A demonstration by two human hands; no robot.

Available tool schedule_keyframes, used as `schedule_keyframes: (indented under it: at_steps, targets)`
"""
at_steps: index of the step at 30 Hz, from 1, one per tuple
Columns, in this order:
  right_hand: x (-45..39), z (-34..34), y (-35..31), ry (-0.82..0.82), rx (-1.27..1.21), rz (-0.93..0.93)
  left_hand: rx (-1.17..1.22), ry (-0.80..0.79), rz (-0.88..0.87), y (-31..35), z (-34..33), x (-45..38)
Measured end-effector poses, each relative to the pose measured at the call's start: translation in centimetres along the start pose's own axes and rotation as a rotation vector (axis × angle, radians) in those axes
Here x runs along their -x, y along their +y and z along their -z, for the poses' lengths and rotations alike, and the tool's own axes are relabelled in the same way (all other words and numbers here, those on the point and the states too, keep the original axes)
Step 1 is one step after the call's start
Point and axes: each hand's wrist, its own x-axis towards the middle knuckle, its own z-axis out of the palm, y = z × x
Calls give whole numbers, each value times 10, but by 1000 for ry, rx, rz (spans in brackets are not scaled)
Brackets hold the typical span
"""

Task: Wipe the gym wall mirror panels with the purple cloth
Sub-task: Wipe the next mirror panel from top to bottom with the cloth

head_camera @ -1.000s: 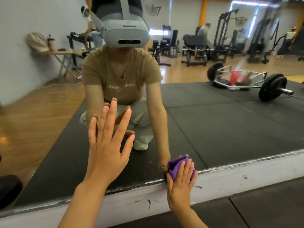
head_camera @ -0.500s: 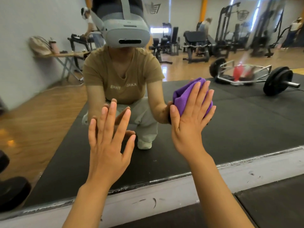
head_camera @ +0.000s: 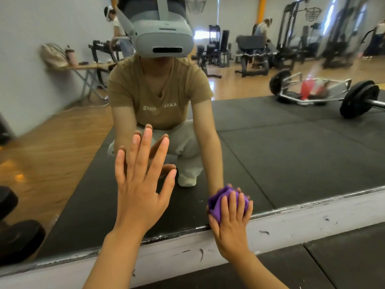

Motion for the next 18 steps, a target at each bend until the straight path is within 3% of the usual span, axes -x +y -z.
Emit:
schedule_keyframes:
  at_steps: [3,6,10,13,18]
  targets:
    - [35,-7,2,-112,81,9,0,-18,-10,-3,5,2]
    - [23,-2,1,-114,72,28,-9,-33,-13,-7,9,5]
    - [-87,33,-20,77,-32,-18,-16,-25,-26,-10,8,5]
    - [-172,69,-36,131,-65,-88,-15,8,-1,-11,4,9]
    - [-246,103,-46,237,-151,-107,-39,103,61,-17,-3,18]
